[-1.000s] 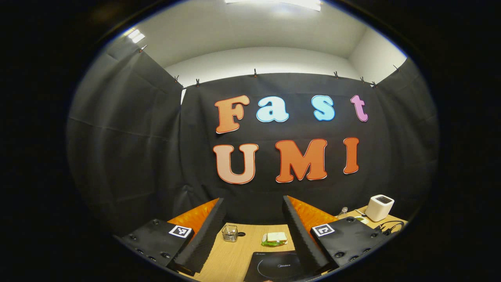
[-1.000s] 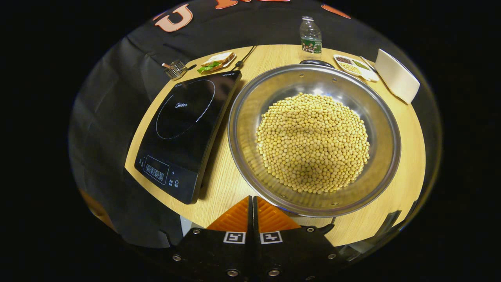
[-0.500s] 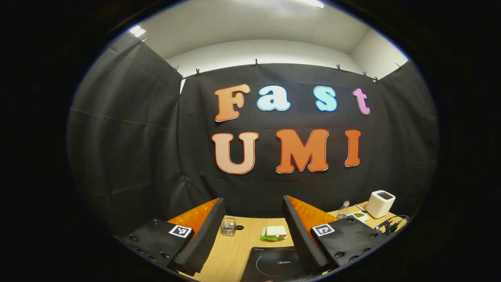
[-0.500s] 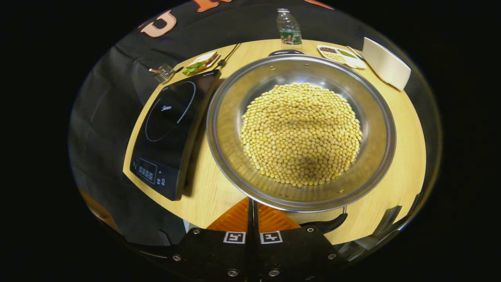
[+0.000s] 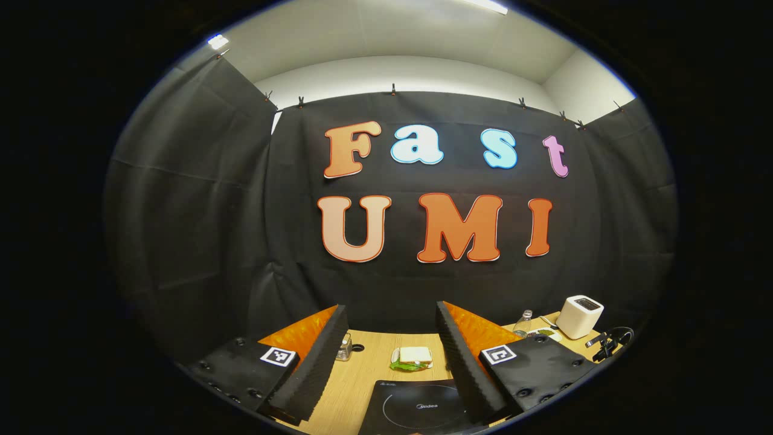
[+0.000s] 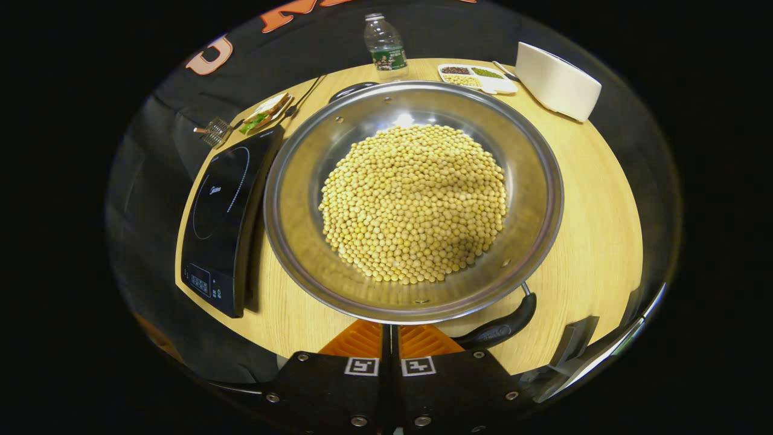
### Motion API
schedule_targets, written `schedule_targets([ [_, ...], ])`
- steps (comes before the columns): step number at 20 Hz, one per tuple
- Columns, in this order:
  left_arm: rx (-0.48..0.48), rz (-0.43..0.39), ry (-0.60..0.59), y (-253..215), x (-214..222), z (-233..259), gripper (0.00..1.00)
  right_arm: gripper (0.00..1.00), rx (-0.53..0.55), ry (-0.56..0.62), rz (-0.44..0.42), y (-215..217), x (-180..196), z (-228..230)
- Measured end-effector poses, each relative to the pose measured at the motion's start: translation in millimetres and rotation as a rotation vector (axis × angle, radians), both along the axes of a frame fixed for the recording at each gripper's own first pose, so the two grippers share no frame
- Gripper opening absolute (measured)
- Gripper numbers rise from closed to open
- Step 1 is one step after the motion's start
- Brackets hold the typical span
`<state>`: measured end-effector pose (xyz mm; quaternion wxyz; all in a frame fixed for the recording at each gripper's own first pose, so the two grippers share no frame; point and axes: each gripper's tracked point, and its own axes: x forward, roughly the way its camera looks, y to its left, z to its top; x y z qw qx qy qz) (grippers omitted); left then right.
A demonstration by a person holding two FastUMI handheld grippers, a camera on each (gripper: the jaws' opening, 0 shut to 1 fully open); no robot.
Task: First push the handle of the pot to place it horizontally, then grasp the pot with both hands and set it on the induction cooktop.
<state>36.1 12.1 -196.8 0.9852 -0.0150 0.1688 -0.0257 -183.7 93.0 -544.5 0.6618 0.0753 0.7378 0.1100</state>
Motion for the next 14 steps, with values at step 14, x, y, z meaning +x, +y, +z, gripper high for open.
schedule_targets([
  [14,-0.012,-0.022,0.075,-22.6,16.4,-35.6,0.99,0.0,-0.101,0.012,-0.097,-71.6,28.5,-27.7],
])
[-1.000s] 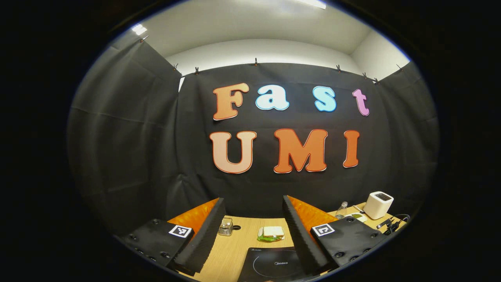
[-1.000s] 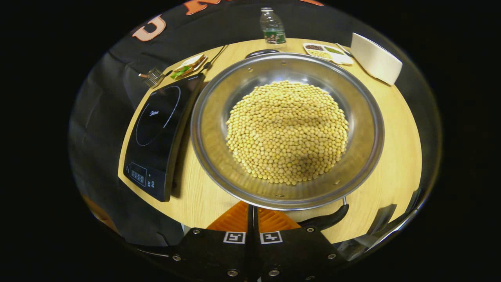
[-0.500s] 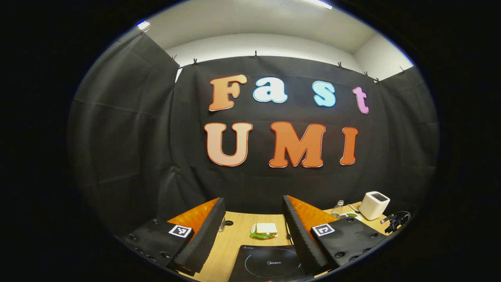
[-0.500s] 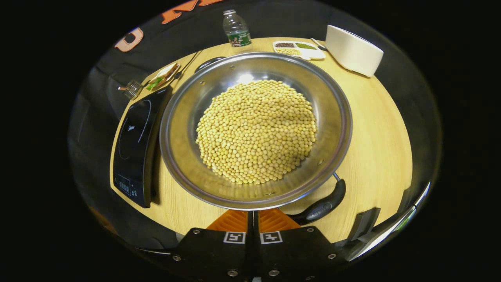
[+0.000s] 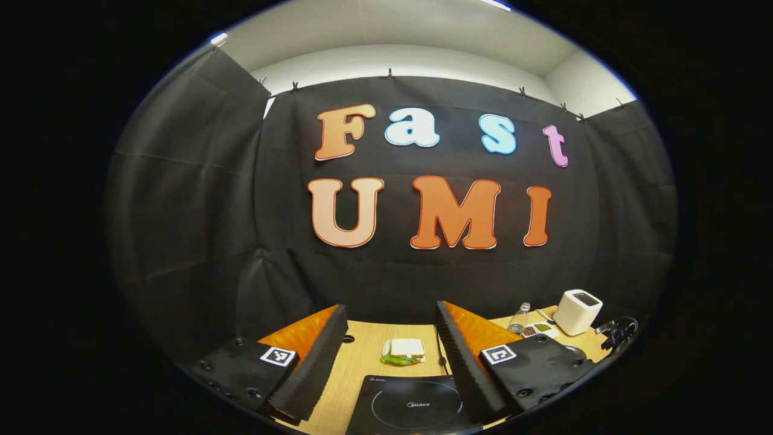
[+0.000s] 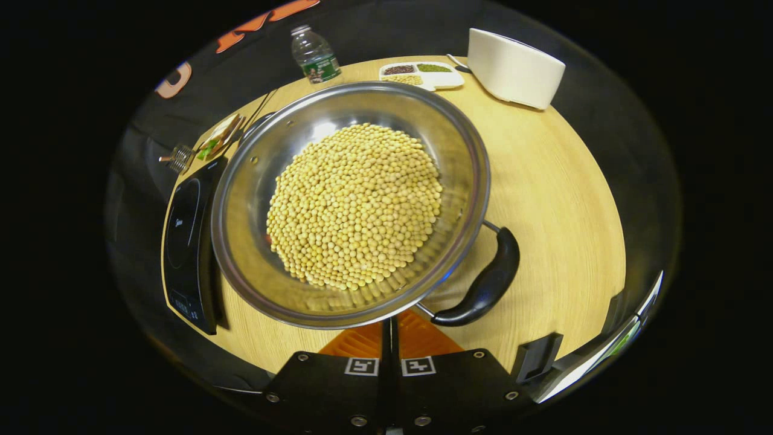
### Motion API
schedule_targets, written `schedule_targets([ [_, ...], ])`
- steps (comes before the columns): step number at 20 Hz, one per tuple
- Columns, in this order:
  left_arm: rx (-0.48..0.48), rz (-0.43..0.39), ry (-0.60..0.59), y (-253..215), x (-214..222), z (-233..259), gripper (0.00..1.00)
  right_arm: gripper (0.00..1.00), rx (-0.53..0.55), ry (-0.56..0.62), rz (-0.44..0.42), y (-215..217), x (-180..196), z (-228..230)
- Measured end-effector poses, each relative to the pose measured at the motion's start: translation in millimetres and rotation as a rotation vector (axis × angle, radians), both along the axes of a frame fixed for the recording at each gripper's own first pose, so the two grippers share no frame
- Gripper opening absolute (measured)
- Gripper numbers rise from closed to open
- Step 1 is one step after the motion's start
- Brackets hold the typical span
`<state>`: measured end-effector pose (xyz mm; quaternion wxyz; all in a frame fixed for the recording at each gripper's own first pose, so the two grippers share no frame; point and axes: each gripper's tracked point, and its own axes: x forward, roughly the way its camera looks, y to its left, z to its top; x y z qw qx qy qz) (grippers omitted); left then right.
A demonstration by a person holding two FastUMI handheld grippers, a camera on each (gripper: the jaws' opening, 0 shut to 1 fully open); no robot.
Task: First push the handle of the pot to place it horizontally, then grasp the pot with both hands and set it on the induction cooktop.
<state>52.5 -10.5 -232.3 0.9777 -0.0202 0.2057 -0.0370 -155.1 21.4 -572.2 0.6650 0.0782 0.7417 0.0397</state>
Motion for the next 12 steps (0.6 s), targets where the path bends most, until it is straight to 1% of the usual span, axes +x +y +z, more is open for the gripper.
schedule_targets([
  [1,-0.002,-0.002,0.009,-2.5,1.9,-3.5,0.96,0.0,-0.012,0.0,-0.005,-6.2,4.1,-3.2],
  [2,-0.002,-0.006,0.017,-5.2,4.2,-7.8,0.99,0.0,-0.025,0.001,-0.011,-11.3,7.6,-5.8],
  [8,0.01,-0.033,0.044,-23.5,16.8,-25.4,0.99,0.0,-0.082,0.0,-0.031,-44.0,31.3,-14.7],
  [12,0.016,-0.056,0.065,-36.7,22.7,-35.8,0.99,0.0,-0.109,0.002,-0.062,-63.8,48.9,-23.1],
])
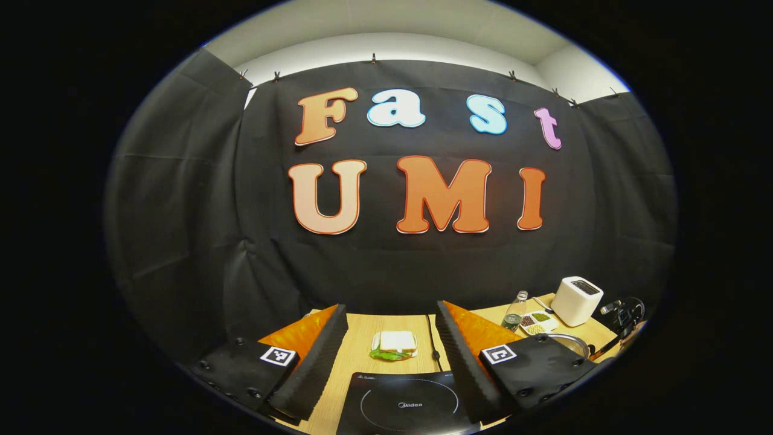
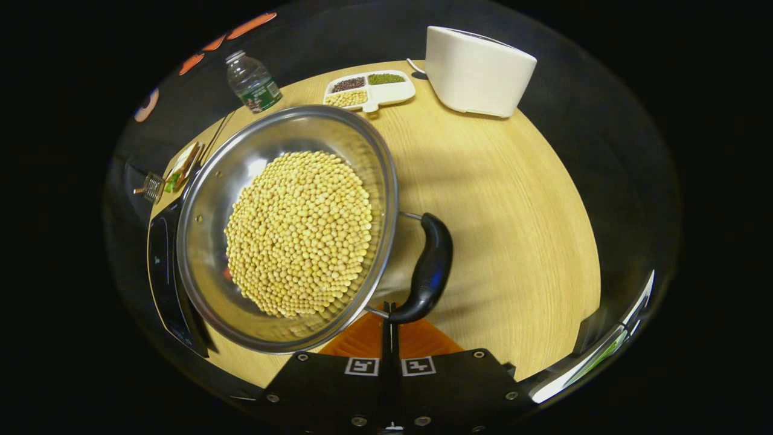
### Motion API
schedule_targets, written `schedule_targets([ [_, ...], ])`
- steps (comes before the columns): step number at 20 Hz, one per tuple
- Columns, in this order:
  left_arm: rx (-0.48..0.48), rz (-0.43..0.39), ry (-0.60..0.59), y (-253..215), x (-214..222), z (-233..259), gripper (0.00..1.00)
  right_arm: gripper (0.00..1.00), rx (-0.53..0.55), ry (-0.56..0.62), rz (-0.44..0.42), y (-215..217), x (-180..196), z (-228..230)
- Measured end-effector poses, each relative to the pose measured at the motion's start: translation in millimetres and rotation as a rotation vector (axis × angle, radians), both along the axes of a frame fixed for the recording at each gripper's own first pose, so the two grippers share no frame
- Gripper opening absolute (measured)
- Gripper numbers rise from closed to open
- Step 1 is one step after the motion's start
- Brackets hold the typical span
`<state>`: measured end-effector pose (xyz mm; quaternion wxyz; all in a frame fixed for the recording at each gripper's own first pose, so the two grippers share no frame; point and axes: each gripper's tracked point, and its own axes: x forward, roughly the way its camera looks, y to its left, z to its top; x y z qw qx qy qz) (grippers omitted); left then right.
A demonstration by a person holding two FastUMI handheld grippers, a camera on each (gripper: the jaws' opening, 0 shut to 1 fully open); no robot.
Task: First push the handle of the pot to place it horizontally, then grasp the pot with both hands and set it on the induction cooktop.
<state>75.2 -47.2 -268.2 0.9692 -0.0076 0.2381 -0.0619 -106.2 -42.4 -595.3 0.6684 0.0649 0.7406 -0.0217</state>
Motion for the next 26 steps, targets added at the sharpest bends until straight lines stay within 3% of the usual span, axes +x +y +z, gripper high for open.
schedule_targets([
  [17,0.036,-0.053,0.115,-31.2,5.5,-45.8,0.96,0.0,-0.084,-0.071,-0.036,-33.2,77.2,-14.3],
  [25,-0.005,-0.115,0.222,-74.1,1.7,-76.6,0.94,0.04,-0.014,-0.128,-0.031,-22.1,88.8,19.9],
  [26,-0.009,-0.131,0.244,-83.2,-2.9,-82.6,0.99,0.07,-0.013,-0.145,-0.025,-21.3,93.6,29.1],
])
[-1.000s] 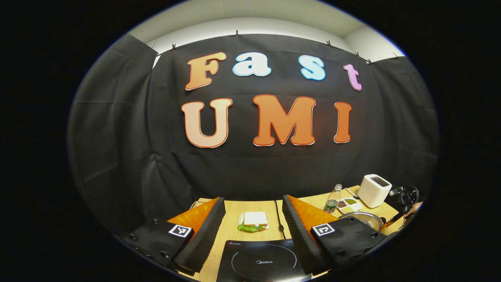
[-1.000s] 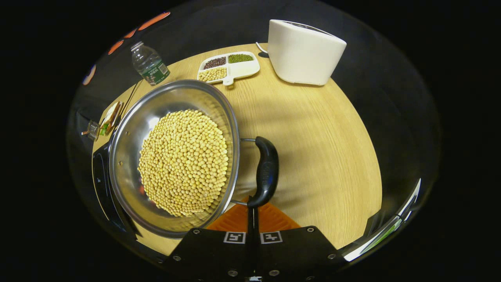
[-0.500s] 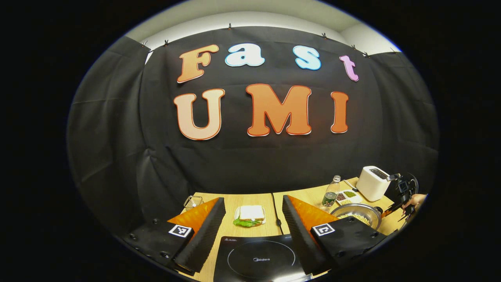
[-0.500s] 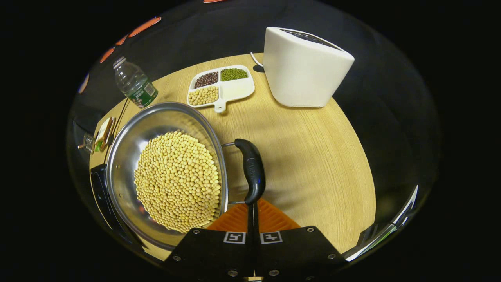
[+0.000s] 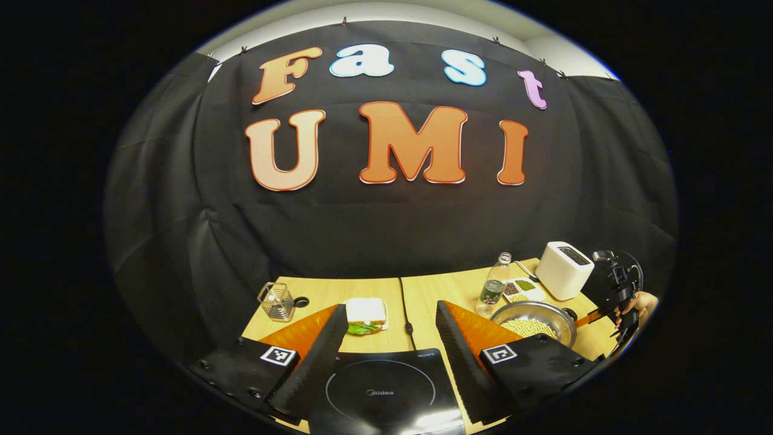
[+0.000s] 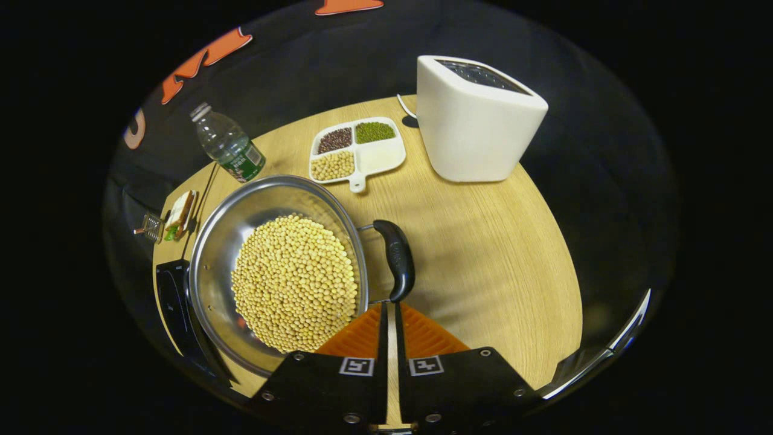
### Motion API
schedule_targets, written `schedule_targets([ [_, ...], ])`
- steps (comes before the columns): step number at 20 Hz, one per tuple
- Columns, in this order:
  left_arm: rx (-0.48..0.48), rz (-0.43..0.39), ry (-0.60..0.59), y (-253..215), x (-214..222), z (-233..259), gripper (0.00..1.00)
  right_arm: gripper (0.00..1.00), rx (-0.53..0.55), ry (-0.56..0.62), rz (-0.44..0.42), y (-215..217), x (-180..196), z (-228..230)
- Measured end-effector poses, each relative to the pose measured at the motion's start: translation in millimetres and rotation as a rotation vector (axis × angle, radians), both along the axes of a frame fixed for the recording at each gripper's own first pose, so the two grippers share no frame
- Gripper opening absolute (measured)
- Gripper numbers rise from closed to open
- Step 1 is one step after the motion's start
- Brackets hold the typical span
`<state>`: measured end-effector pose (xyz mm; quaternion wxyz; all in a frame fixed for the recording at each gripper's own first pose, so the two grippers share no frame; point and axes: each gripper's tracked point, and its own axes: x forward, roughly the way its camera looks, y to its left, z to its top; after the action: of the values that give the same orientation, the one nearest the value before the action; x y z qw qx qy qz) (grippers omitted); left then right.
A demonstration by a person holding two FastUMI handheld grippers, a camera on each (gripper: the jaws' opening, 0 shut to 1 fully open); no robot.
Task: First push the handle of the pot to place it horizontally, then grasp the pot with both hands and set it on the induction cooktop.
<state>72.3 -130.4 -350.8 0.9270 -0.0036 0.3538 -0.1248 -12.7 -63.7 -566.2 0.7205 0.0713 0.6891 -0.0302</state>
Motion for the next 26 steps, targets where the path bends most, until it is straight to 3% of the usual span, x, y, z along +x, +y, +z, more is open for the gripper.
schedule_targets([
  [1,-0.004,-0.016,0.021,-10.5,-3.4,-5.5,0.94,0.17,0.0,-0.02,0.003,2.4,6.2,7.4],
  [3,-0.009,-0.047,0.062,-32.5,-9.0,-16.3,0.96,0.29,0.011,-0.057,0.01,8.8,17.0,24.1],
  [5,-0.022,-0.08,0.105,-57.4,-17.3,-29.8,0.96,0.5,0.016,-0.074,0.03,14.8,28.4,34.0],
  [7,-0.016,-0.105,0.155,-77.7,-25.5,-48.7,0.96,0.64,0.023,-0.08,0.034,21.5,29.9,31.5],
  [11,-0.04,-0.159,0.297,-124.3,-50.7,-86.2,1.0,0.81,0.021,-0.075,0.039,21.1,32.6,22.1],
  [12,-0.05,-0.171,0.331,-137.6,-56.3,-98.3,0.97,0.77,0.018,-0.069,0.041,20.2,32.7,18.5],
  [13,-0.054,-0.18,0.362,-147.9,-60.7,-109.4,0.97,0.86,0.013,-0.064,0.042,19.4,32.1,13.7],
  [15,-0.042,-0.187,0.419,-161.0,-67.2,-130.7,0.97,0.87,-0.001,-0.054,0.049,15.6,32.4,5.1],
  [17,-0.014,-0.179,0.479,-166.0,-73.2,-153.1,0.97,0.88,-0.019,-0.041,0.059,11.2,32.4,-4.4],
  [18,0.005,-0.171,0.512,-169.2,-77.2,-169.2,0.97,0.83,-0.024,-0.032,0.066,9.1,31.6,-8.1],
  [19,0.021,-0.17,0.539,-172.2,-78.6,-183.0,0.97,0.88,-0.028,-0.027,0.069,7.6,32.0,-12.3],
  [26,0.055,-0.107,0.696,-182.0,-90.2,-254.0,0.98,0.88,-0.044,0.026,0.074,1.1,25.2,-43.4],
])
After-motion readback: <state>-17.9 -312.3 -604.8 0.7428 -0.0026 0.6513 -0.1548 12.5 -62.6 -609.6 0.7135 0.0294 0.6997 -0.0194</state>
